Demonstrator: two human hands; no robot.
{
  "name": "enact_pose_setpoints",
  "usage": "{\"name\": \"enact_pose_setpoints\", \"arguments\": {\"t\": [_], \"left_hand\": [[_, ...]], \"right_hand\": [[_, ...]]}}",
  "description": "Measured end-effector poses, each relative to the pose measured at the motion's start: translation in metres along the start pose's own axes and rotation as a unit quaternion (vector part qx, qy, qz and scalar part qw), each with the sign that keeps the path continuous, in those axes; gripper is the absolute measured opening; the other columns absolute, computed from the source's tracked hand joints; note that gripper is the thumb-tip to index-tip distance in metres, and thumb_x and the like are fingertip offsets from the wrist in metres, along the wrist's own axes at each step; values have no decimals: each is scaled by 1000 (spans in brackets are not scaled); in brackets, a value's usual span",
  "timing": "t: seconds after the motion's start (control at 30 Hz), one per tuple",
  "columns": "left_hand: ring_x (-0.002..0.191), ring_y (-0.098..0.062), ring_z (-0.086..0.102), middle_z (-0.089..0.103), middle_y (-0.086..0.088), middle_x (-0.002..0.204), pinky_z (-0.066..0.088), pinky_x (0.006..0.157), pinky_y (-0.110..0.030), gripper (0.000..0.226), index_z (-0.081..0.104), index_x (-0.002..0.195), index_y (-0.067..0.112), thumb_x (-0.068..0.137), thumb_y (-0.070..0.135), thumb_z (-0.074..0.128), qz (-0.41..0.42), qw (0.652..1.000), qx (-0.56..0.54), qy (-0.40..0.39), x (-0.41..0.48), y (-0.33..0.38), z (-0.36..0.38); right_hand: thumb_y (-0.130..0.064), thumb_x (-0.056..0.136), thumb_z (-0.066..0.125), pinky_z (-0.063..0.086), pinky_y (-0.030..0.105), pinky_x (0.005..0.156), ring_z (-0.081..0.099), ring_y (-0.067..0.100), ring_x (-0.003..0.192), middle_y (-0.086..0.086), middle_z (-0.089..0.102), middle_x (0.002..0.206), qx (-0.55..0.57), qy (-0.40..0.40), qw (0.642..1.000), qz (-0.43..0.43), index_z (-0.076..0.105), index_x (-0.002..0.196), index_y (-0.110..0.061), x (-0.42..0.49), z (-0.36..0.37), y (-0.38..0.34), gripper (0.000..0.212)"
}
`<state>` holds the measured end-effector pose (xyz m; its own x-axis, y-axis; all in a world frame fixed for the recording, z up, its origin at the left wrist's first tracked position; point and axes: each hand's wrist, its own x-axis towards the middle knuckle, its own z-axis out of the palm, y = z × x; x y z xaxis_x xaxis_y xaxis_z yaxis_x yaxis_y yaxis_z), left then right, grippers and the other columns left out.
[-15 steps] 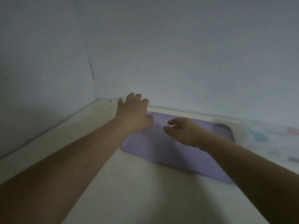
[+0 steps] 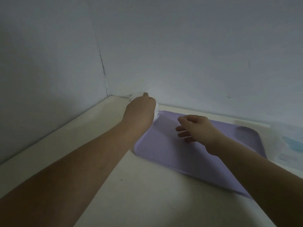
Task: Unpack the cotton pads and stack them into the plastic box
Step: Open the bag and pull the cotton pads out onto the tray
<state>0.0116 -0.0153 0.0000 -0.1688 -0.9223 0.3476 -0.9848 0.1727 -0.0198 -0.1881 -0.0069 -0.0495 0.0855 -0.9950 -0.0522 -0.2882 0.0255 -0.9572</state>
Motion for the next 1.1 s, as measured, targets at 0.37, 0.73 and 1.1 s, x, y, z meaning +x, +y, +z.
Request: {"name": "enact_pose_setpoints", "arguments": {"t": [0.37, 0.73, 1.1], "left_hand": [[124, -4, 58, 44, 4, 158, 53, 104, -28, 52, 69, 126, 10, 76, 23, 68, 16, 881, -458, 120, -7, 96, 23], [122, 2, 61, 65, 15, 131, 51, 100, -21, 19, 74, 99, 16, 85, 28, 67, -43, 830, -535, 148, 5, 102, 60], [83, -22, 62, 62, 4, 85, 44, 67, -36, 11, 64, 86, 20, 92, 29, 61, 44, 957, -272, 92, 17, 80, 44]], "right_hand": [[-60, 105, 48, 63, 41, 80, 76, 30, 90, 13, 80, 108, 199, 31, 978, 48, 74, 122, -16, -10, -42, 19, 53], [-39, 97, 73, 56, 20, 86, 71, 11, 106, -12, 59, 136, -42, 148, 982, -111, 56, 149, -32, 13, -60, 16, 55], [-16, 97, 70, 34, 25, 104, 49, 25, 140, 7, 62, 136, -251, 121, 930, -242, 75, 98, -27, 51, -56, 18, 13]]}}
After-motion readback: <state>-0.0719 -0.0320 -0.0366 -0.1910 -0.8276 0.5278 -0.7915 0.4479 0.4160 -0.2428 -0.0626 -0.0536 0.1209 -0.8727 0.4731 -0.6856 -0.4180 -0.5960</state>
